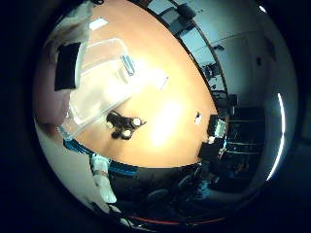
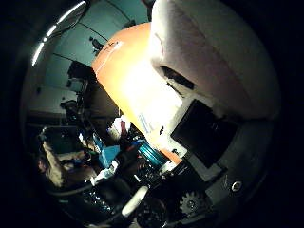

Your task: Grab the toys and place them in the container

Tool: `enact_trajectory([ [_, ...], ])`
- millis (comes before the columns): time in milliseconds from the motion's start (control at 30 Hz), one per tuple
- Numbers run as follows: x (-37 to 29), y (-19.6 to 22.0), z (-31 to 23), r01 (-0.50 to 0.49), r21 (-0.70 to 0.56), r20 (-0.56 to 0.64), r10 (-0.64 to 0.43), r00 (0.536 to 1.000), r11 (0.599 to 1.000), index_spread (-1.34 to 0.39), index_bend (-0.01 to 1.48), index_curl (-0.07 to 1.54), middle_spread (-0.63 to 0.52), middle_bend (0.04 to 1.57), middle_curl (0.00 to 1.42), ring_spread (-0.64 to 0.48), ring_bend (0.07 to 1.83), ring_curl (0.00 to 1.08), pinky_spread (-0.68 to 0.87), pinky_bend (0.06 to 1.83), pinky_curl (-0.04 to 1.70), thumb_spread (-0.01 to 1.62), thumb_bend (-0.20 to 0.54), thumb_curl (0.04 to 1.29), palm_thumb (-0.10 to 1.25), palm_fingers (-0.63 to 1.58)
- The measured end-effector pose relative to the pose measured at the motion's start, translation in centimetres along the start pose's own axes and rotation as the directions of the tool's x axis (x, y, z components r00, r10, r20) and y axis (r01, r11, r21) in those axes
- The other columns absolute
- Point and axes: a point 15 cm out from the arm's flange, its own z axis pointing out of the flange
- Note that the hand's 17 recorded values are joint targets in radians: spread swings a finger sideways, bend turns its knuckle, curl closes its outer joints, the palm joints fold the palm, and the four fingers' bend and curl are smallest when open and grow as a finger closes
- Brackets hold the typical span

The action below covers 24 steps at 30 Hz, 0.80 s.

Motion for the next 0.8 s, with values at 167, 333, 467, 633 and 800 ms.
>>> enact_trajectory([
  [167, -0.9, -1.3, 0.1, 0.008, 0.031, 0.009, -0.008, 1.000, 0.999, -0.30, 0.94, 1.06, -0.19, 1.22, 0.99, -0.26, 1.32, 0.86, -0.23, 1.12, 1.16, 1.18, -0.020, 0.57, 0.97, 1.06],
  [333, -1.6, -3.4, -0.8, 0.010, 0.119, 0.010, -0.011, 1.000, 0.993, -0.31, 0.85, 1.03, -0.20, 1.14, 0.96, -0.25, 1.28, 0.81, -0.27, 1.04, 1.06, 1.30, -0.027, 0.47, 0.83, 1.06],
  [467, -1.7, -3.9, -1.3, 0.013, 0.147, 0.013, -0.015, 1.000, 0.989, -0.37, 0.42, 0.89, -0.23, 0.91, 0.82, -0.27, 1.17, 0.70, -0.38, 0.91, 0.93, 1.24, -0.045, 0.35, 0.61, 0.60],
  [633, -1.8, -3.5, -0.8, 0.028, 0.125, 0.013, -0.030, 0.999, 0.992, -0.45, 0.30, 0.67, -0.17, 0.55, 0.62, -0.17, 0.85, 0.53, 0.00, 0.70, 0.84, 1.12, -0.049, 0.28, 0.40, 0.06],
  [800, -2.1, -3.1, -0.3, 0.065, 0.103, 0.016, -0.067, 0.998, 0.993, -0.46, 0.21, 0.49, -0.06, 0.36, 0.45, 0.07, 0.56, 0.37, 0.36, 0.50, 0.64, 0.99, -0.037, 0.25, 0.22, 0.01],
])
